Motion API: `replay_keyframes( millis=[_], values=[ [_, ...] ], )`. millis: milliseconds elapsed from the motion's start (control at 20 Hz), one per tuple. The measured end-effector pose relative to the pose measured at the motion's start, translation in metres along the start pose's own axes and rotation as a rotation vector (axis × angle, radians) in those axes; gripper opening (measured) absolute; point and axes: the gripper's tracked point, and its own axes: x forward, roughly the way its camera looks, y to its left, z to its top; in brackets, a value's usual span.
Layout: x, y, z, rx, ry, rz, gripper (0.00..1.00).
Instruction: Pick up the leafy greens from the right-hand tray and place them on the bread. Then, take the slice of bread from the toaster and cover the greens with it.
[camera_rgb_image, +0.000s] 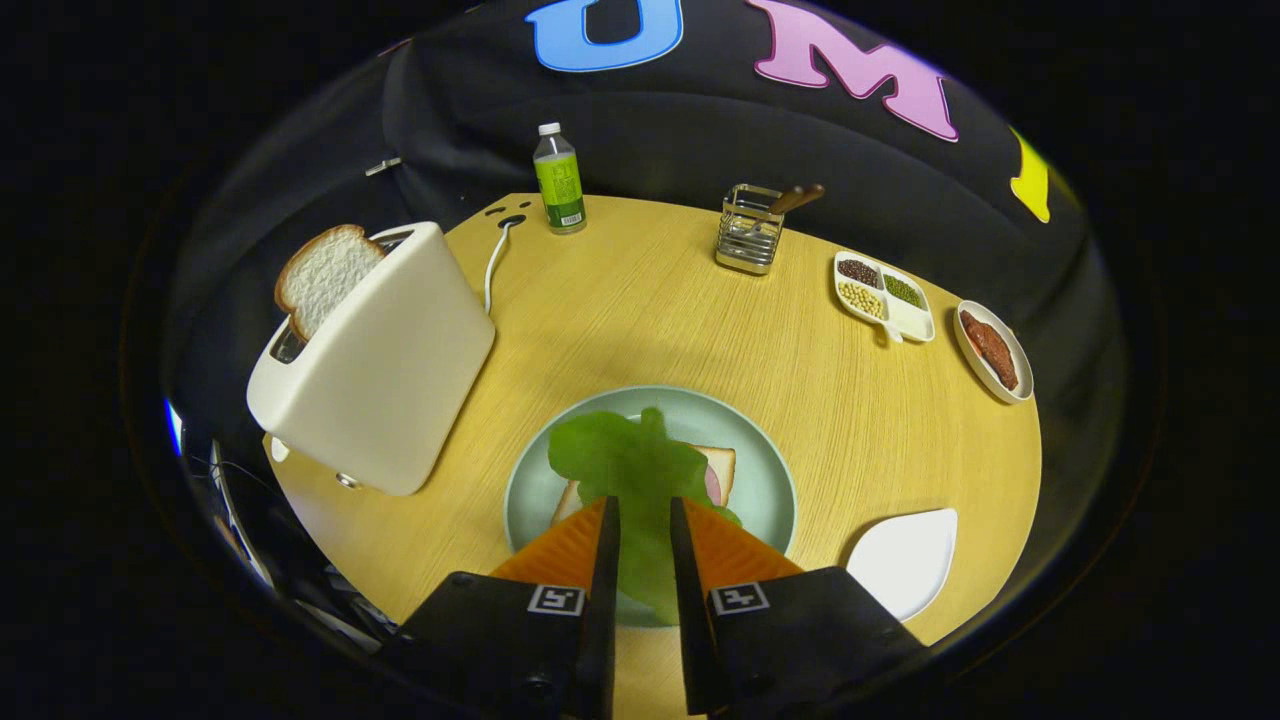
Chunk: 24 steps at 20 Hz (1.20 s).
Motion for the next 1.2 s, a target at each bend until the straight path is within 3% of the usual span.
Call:
replay_keyframes(
  millis=[50,150,200,350,400,700,1200],
  values=[
    [0.003,-0.002,0.000,-0.007,0.000,-0.010,0.31],
    [0.005,0.001,-0.002,-0.006,0.005,-0.011,0.43],
    [0.005,0.003,-0.002,-0.005,0.003,-0.006,0.56],
    [0.000,0.007,0.000,-0.006,-0.012,0.011,0.82],
    [-0.006,0.007,0.003,-0.004,-0.018,0.012,0.99],
    [-0.028,0.025,0.023,-0.005,-0.096,0.045,1.00],
    [-0.083,0.097,0.120,-0.097,-0.297,0.166,1.00]
  ],
)
